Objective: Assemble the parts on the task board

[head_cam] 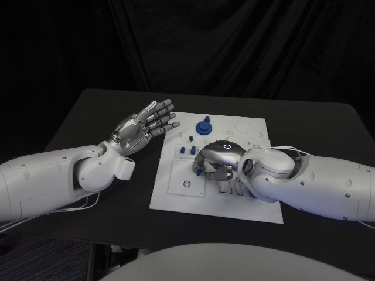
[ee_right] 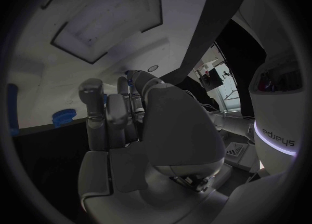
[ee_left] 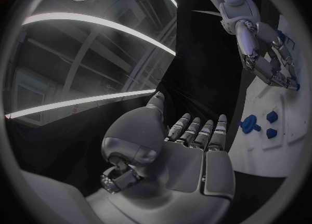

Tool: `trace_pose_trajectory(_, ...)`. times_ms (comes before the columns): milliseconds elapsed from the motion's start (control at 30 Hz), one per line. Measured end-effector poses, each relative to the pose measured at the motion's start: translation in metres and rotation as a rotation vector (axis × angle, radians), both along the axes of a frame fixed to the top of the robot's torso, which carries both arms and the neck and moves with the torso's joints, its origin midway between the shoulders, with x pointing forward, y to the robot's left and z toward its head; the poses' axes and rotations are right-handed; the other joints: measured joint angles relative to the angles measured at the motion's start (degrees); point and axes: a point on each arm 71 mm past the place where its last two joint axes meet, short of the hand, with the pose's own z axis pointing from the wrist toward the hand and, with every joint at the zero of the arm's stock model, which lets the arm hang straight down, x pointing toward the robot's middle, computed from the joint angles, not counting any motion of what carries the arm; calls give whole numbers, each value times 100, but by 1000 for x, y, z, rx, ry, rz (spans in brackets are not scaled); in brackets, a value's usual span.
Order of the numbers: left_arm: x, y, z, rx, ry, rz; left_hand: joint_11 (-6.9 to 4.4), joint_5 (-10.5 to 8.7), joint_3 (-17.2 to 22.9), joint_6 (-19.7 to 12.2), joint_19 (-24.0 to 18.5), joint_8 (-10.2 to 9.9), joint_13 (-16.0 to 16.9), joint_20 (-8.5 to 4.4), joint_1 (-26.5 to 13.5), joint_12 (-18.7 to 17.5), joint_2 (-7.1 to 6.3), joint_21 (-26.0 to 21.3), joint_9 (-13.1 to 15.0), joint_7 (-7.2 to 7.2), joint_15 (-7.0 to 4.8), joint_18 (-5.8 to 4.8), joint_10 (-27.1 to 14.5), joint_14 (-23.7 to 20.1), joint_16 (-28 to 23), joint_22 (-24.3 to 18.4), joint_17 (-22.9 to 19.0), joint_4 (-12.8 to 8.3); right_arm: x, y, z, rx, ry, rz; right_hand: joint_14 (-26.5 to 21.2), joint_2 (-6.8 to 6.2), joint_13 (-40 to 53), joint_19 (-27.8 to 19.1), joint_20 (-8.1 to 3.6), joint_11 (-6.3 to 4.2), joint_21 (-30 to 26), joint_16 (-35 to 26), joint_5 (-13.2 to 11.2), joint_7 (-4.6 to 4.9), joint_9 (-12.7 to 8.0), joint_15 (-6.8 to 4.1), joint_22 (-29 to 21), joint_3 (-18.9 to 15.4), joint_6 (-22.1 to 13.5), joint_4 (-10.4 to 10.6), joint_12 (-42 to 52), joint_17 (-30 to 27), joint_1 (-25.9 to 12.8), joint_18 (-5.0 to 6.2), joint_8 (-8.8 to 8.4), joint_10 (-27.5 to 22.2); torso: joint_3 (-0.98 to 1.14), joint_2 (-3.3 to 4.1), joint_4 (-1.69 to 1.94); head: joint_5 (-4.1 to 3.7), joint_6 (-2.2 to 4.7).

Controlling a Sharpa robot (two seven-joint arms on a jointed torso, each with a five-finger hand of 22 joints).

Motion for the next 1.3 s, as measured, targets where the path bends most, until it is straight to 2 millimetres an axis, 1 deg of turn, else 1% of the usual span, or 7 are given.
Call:
trace_pose_trajectory(267, 0, 0, 0, -2, 0, -2, -21, 0, 16, 24, 0, 23, 0, 0, 0, 0, 0, 0, 5, 24, 0, 0, 21, 0, 0, 0, 0, 16, 0, 1, -1, -9, 7, 0, -67, 1, -25, -93, 27, 86, -145, -49, -11, 7, 4, 48, 0, 1, -24, 0, -70, -82, 1, 0, -4, -86, 0, 0, 0, -4, 0)
trace_pose_trajectory(500, 0, 0, 0, -3, 1, -4, -59, 25, 65, 51, 0, 23, 0, 0, 0, 0, 0, 0, 13, 51, 0, 0, 25, 0, 0, -6, 0, 1, -1, 2, -4, -23, 21, 0, -260, -115, -30, -295, 125, 210, -412, -121, -357, 122, -182, 184, 0, -1, -502, 3, -170, -244, -116, 0, -372, -552, -1, -1, -2, -5, 0)
trace_pose_trajectory(633, 0, 0, 0, -4, 1, -5, -77, 59, 66, 82, 0, 30, 0, 0, 0, 0, 0, 0, 15, 82, 0, 0, 6, 0, 0, -13, 0, -1, -1, 1, -5, -27, 23, 0, -469, -233, 18, -514, 248, 345, -755, -204, -806, -66, -401, 325, 0, -129, -1098, 132, -202, -450, -234, 1, -767, -1070, -1, -1, -4, -2, 0)
trace_pose_trajectory(767, 0, 0, 0, -4, 1, -6, -77, 59, 80, 82, 0, 46, 0, 0, 0, 0, 0, 0, 20, 82, 0, 0, 6, 0, 0, -13, 0, -15, -1, 0, -5, -30, 25, -1, -639, -247, 122, -644, 363, 449, -1018, -204, -1083, -251, -583, 400, 0, -400, -1426, 255, -2, -583, -249, 1, -959, -1573, -1, -1, -4, -1, 0)
trace_pose_trajectory(1167, 0, 3, 0, -2, 2, -1, -97, 80, 96, 117, 0, 46, 0, 0, 0, 0, 0, 0, 26, 89, 0, 0, 27, 0, 0, -18, 0, -31, 0, -18, 3, -17, 6, -26, -1055, -221, 334, -923, 410, 500, -1598, -336, -1146, -395, -841, 440, 0, -878, -1541, 576, 480, -1046, 67, 94, -935, -2409, -1, 1, -4, -34, 0)
trace_pose_trajectory(1267, -1, 4, 0, -1, 2, 0, -97, 80, 96, 125, 0, 47, 0, 0, 0, 1, 0, 0, 26, 82, 0, 0, 27, 0, 0, -18, 0, -31, 5, -25, 19, -7, -29, -34, -1006, -163, 347, -834, 409, 491, -1461, -267, -999, -291, -840, 437, 0, -903, -1309, 601, 618, -968, 125, 94, -810, -2439, -1, 2, -4, -46, 0)
trace_pose_trajectory(1300, -1, 4, 0, -1, 2, 1, -97, 80, 96, 145, 0, 67, 0, 0, 0, 27, 0, 0, 32, 102, 0, 0, 27, 0, 0, -18, 0, -31, 8, -28, 25, -5, -42, -39, -957, -168, 344, -780, 400, 496, -1394, -237, -764, -217, -820, 427, 0, -890, -1160, 592, 661, -943, 185, 94, -735, -2421, -1, 2, -4, -53, 0)
